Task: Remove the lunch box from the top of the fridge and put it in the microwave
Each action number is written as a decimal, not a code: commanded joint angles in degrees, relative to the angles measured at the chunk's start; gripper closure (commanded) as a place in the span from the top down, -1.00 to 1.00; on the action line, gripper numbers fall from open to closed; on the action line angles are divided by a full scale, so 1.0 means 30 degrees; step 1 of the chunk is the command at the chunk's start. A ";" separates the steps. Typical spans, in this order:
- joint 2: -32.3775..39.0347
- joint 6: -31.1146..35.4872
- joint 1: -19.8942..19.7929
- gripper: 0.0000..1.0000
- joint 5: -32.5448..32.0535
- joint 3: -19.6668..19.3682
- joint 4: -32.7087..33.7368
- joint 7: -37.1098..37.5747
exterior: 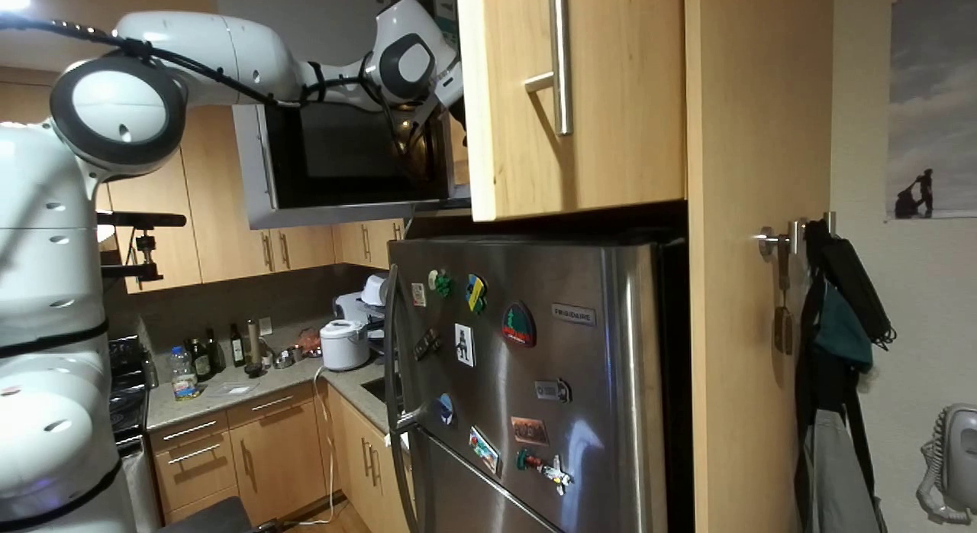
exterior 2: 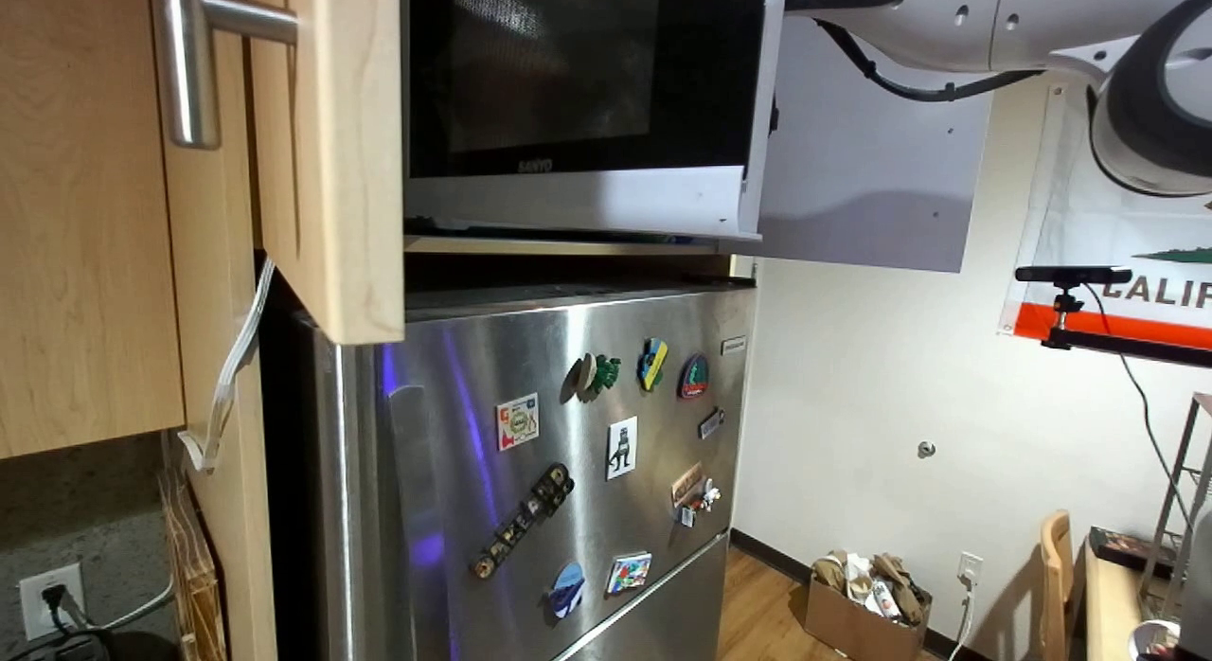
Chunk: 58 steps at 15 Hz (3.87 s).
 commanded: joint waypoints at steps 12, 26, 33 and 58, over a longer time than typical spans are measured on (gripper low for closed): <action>0.1538 -0.2264 0.0236 -0.93 -0.0459 0.0049 0.2417 -0.0111; 0.2391 -0.3424 0.0216 0.79 -0.0502 0.0017 0.4220 -0.0229; 0.0944 -0.3206 0.0177 1.00 -0.0898 -0.0131 0.3245 -0.0431; -1.0783 -0.4213 -0.0341 1.00 -0.3949 0.0668 -1.2663 -0.5233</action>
